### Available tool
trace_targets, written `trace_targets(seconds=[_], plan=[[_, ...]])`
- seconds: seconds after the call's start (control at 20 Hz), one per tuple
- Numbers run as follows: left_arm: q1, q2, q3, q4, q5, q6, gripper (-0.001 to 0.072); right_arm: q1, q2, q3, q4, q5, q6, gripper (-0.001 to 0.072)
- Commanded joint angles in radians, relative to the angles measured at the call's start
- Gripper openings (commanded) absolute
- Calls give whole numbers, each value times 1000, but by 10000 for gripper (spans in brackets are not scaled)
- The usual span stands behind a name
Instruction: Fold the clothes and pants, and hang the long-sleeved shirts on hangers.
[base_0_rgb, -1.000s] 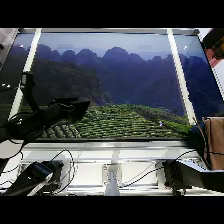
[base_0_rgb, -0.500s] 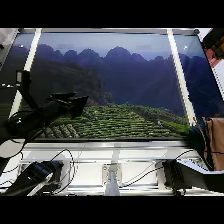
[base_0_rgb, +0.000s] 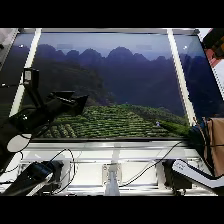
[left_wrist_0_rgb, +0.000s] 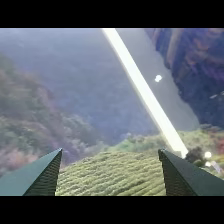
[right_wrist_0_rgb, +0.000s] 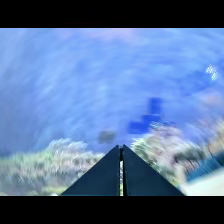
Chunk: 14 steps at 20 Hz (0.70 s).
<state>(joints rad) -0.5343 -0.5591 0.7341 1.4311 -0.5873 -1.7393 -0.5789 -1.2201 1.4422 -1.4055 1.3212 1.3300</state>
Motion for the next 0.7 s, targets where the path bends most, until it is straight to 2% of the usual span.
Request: trace_targets(seconds=[0.0, 0.1, 0.65], plan=[[0, -8, 0, 17, 0, 0, 693, 186, -3, 0, -196, -11, 35, 22], [0, -9, 0, 17, 0, 0, 694, 174, -3, 0, -208, -6, 75, 23], [0, -8, 0, 16, 0, 0, 693, 155, -2, 0, -189, -3, 74, 23]])
